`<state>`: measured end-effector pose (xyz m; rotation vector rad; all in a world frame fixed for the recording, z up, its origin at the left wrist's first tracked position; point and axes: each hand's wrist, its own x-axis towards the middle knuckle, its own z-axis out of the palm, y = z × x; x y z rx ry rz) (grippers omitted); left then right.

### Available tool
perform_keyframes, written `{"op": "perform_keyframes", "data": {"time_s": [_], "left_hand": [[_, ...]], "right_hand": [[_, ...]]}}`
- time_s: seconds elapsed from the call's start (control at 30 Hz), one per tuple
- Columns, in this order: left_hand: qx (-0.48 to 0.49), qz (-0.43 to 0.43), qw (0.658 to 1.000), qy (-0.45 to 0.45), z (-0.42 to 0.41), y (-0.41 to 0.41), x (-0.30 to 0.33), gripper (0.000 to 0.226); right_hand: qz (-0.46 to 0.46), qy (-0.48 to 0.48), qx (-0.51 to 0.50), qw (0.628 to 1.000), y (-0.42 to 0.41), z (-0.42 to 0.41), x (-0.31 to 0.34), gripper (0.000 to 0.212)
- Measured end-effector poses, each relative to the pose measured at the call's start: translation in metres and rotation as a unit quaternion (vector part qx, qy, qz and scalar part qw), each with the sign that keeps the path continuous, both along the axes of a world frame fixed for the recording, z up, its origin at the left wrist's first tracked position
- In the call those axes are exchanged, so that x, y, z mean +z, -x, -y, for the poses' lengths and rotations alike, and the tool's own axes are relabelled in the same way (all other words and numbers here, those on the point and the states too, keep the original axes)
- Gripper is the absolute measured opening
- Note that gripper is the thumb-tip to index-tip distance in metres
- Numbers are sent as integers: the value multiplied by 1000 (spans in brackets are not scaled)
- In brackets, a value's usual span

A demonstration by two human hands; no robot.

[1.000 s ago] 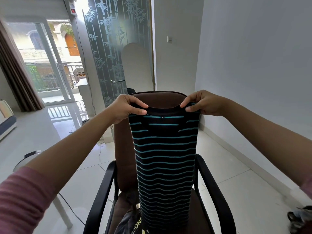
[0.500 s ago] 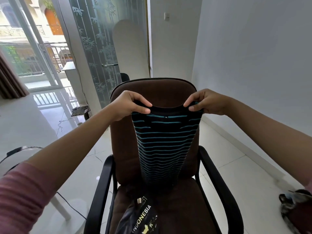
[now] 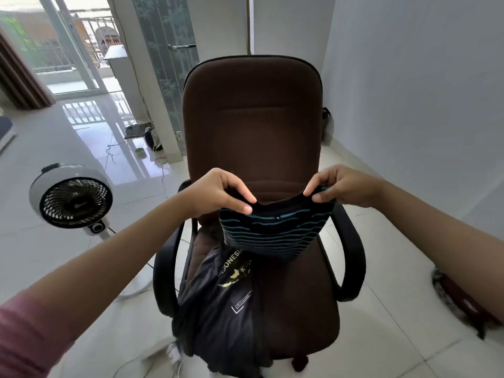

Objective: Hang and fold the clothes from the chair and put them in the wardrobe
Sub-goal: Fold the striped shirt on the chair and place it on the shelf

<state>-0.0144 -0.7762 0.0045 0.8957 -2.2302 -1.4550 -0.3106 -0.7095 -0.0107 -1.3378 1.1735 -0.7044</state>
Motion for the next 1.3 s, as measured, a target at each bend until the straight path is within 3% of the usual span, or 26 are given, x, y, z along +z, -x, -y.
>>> {"op": "perform_keyframes", "data": {"time_s": [0.33,0.7,1.0,1.17,1.3], "left_hand": [[-18,65,992,-108,-183,-49,-108,19],[-24,127,968,-215,-261,-73,-187,16],[22,137,966,-220,-195,-64,-210,26],[-24,205,969,-138,-104,-44,-226,45],[21,216,972,-88,-26,-26,-255,49]], "right_hand": [[-50,-31,21,998,-62,-178,-98,20],[-54,-127,39,990,-97,-256,-170,20],[-38,-139,-47,989,-77,-206,-200,20],[-76,-155,-66,983,-56,-134,-213,19],[-124,-185,-57,973,-33,-63,-232,27]]}}
